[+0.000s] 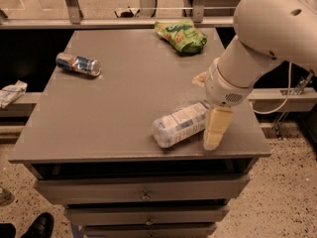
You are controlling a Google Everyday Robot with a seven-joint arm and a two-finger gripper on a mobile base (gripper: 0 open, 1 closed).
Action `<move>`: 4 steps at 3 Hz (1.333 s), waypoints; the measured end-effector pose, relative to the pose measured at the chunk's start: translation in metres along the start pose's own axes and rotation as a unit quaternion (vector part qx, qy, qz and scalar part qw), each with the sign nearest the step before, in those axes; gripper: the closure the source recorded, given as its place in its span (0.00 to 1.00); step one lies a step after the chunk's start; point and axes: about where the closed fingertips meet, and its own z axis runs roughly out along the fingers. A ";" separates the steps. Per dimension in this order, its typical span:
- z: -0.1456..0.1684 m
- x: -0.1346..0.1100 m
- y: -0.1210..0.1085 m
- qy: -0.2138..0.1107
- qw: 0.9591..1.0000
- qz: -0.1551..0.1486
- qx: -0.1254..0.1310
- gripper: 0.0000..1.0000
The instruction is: Move blue plastic bottle near green rice chip bag
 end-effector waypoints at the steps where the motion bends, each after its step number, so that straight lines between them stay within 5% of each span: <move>1: 0.009 -0.002 -0.001 -0.003 1.000 0.003 -0.011 0.00; 2: 0.016 -0.003 0.001 -0.004 1.000 0.009 -0.022 0.15; 4: 0.018 -0.003 0.003 -0.004 0.999 0.014 -0.031 0.69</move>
Offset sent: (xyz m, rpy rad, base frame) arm 0.0015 0.0090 -0.0234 0.0138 0.0795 -0.0112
